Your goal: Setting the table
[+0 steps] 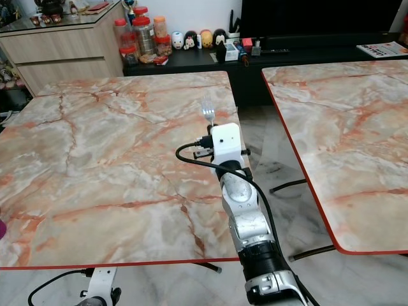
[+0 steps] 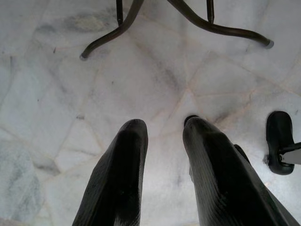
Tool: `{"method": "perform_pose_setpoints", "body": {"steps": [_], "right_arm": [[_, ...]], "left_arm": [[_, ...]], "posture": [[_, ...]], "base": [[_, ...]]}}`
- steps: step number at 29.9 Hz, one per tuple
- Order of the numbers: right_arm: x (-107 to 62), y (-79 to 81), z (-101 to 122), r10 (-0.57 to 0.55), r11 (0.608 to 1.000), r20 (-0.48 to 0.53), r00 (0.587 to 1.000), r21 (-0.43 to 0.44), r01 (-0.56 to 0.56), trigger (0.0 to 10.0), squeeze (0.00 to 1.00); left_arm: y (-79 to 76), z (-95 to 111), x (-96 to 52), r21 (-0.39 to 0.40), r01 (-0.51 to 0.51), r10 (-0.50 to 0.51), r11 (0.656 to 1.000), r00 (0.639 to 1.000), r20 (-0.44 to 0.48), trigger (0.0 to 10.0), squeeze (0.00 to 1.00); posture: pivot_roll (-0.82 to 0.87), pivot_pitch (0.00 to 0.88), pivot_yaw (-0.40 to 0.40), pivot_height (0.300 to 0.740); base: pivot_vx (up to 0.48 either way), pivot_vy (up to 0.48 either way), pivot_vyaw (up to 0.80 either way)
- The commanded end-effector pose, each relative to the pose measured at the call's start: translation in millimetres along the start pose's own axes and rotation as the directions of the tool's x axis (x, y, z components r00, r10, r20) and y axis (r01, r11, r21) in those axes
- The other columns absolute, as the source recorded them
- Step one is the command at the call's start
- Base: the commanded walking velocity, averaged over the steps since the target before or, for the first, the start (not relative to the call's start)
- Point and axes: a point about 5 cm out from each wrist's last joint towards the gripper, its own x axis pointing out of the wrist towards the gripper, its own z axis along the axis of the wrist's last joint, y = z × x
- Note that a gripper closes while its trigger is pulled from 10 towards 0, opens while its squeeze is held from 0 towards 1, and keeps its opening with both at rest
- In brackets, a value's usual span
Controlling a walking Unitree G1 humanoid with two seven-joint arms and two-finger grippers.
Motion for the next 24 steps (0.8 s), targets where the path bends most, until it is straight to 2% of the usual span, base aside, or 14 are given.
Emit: {"method": "perform_pose_setpoints", "body": {"steps": [1, 9, 24], "right_arm": [[3.5, -2.3, 5, 0.01, 1.0, 0.03, 1.0, -0.023, -0.009, 10.0, 0.0], [7.4, -14.8, 6, -0.012, 0.999, 0.054, 0.998, -0.045, 0.014, 10.0, 0.0], [8.1, -18.3, 6, -0.027, 0.998, 0.066, 0.997, -0.046, 0.03, 10.0, 0.0]], "left_arm": [[1.7, -5, -0.7, 0.001, -0.012, 0.012, 1.0, 1.0, -0.021, 10.0, 0.0], [2.5, -5, -0.8, -0.006, -0.019, 0.019, 1.0, 1.0, -0.022, 10.0, 0.0], [1.0, -4, -0.5, -0.008, -0.016, 0.016, 1.0, 1.0, -0.018, 10.0, 0.0]], "posture": [[-0.18, 0.0, 0.075, 0.74], [-0.18, 0.0, 0.069, 0.74], [-0.19, 0.0, 0.068, 0.74]], "base": [[0.0, -0.36, 0.0], [0.0, -0.369, 0.0], [0.0, -0.39, 0.0]]}}
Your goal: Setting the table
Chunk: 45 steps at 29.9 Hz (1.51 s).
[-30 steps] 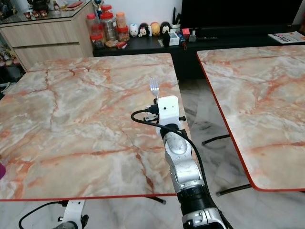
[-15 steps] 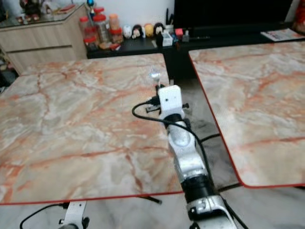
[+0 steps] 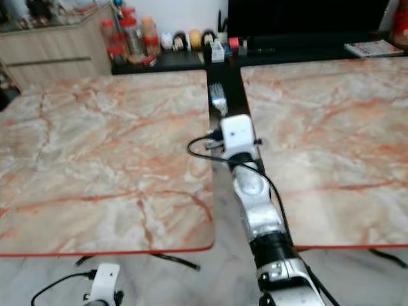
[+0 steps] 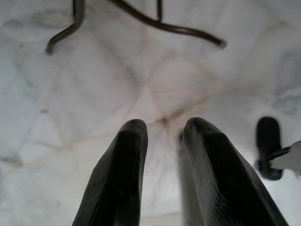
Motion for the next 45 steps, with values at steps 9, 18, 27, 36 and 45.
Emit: {"method": "perform_pose_setpoints", "body": {"steps": [9, 18, 27, 36, 45], "right_arm": [[4.8, 13.5, 5, 0.037, 0.999, 0.019, 0.999, 0.005, -0.037, 10.0, 0.0], [5.7, 8.9, 5, 0.01, 1.0, 0.022, 1.0, 0.011, -0.01, 10.0, 0.0], [4.2, 7.0, 1, -0.002, 1.0, 0.006, 1.0, 0.007, 0.002, 10.0, 0.0], [4.1, -2.1, -2, -0.041, 0.999, -0.014, 0.999, -0.007, 0.04, 10.0, 0.0], [3.6, -8.5, -3, -0.065, 0.998, -0.014, 0.998, -0.012, 0.065, 10.0, 0.0]], "left_arm": [[9.5, -4, -0.6, 0.004, -0.026, 0.026, 1.0, 1.0, -0.017, 10.0, 0.0], [10.4, -4, -0.7, 0.01, -0.024, 0.024, 1.0, 1.0, -0.017, 10.0, 0.0], [11.0, -4, -0.8, 0.012, -0.025, 0.025, 1.0, 1.0, -0.017, 10.0, 0.0], [11.4, -6, -1.3, 0.019, -0.022, 0.022, 1.0, 1.0, -0.022, 10.0, 0.0], [11.4, -7, -1.5, 0.033, -0.016, 0.016, 0.999, 1.0, -0.023, 10.0, 0.0]], "posture": [[-0.19, 0.0, 0.069, 0.74], [-0.19, 0.0, 0.075, 0.74], [-0.19, 0.0, 0.076, 0.74], [-0.19, 0.0, 0.082, 0.74], [-0.2, 0.0, 0.085, 0.74]], "base": [[0.0, -0.388, 0.0], [0.0, -0.391, 0.0], [0.0, -0.391, 0.0], [0.0, -0.392, 0.0], [0.0, -0.389, 0.0]]}}
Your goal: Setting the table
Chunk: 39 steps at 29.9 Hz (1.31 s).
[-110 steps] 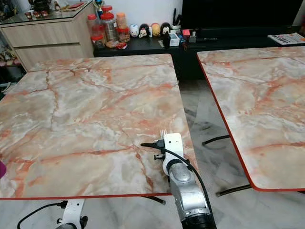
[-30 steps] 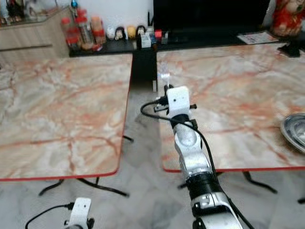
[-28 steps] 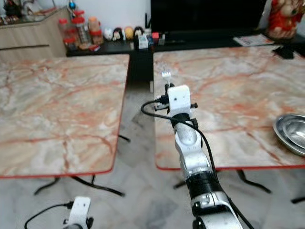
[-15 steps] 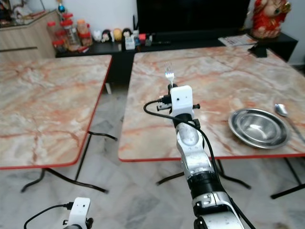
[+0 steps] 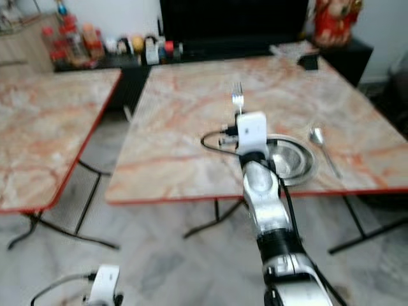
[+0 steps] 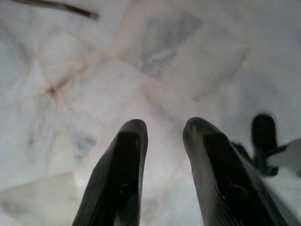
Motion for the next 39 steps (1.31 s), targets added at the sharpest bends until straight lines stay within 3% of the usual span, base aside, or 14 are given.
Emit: {"method": "perform_pose_setpoints", "body": {"steps": [1, 23, 39], "right_arm": [[1.4, -3.5, 4, -0.009, 1.0, 0.015, 1.0, -0.006, 0.009, 10.0, 0.0], [-3.0, -13.9, 0, -0.056, 0.998, 0.005, 0.998, -0.005, 0.056, 10.0, 0.0], [-9.3, -15.6, -5, -0.077, 0.997, -0.011, 0.997, 0.003, 0.077, 10.0, 0.0]], "left_arm": [[2.6, 3, 0.6, 0.025, 0.001, -0.001, 1.0, 1.0, 0.004, 10.0, 0.0], [2.4, 5, 0.9, 0.026, 0.002, -0.002, 1.0, 1.0, 0.01, 10.0, 0.0], [6.1, 10, 1.3, 0.004, -0.011, 0.011, 1.0, 0.999, 0.037, 10.0, 0.0]], "posture": [[-0.2, 0.0, 0.091, 0.74], [-0.21, 0.0, 0.096, 0.74], [-0.22, 0.0, 0.104, 0.74]], "base": [[0.0, -0.394, 0.0], [0.0, -0.375, 0.0], [0.0, 0.0, 0.0]]}}
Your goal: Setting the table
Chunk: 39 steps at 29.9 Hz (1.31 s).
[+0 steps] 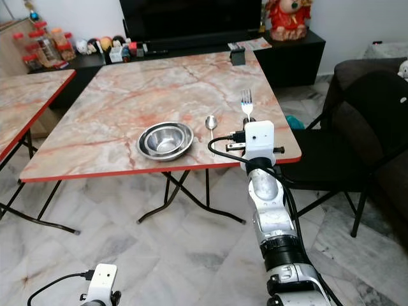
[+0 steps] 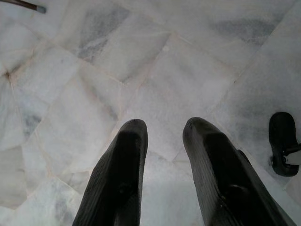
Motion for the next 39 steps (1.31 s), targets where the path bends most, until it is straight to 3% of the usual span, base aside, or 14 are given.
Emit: {"method": "perform_pose_setpoints", "body": {"steps": [1, 39], "right_arm": [[0.6, 3.9, 5.9, 0.009, 1.0, 0.018, 1.0, 0.011, -0.009, 10.0, 0.0], [-0.1, 3.7, 1.6, -0.025, 0.999, -0.021, 0.999, 0.027, 0.026, 10.0, 0.0]], "left_arm": [[8.1, 1.3, 0.0, 0.01, -0.023, 0.023, 1.0, 1.0, 0.003, 10.0, 0.0], [11.6, -1.1, -0.5, 0.02, -0.028, 0.028, 0.999, 1.0, -0.008, 10.0, 0.0]], "posture": [[-0.22, 0.0, 0.104, 0.74], [-0.21, 0.0, 0.114, 0.74]], "base": [[0.0, 0.0, 0.0], [0.257, 0.0, 0.0]]}}
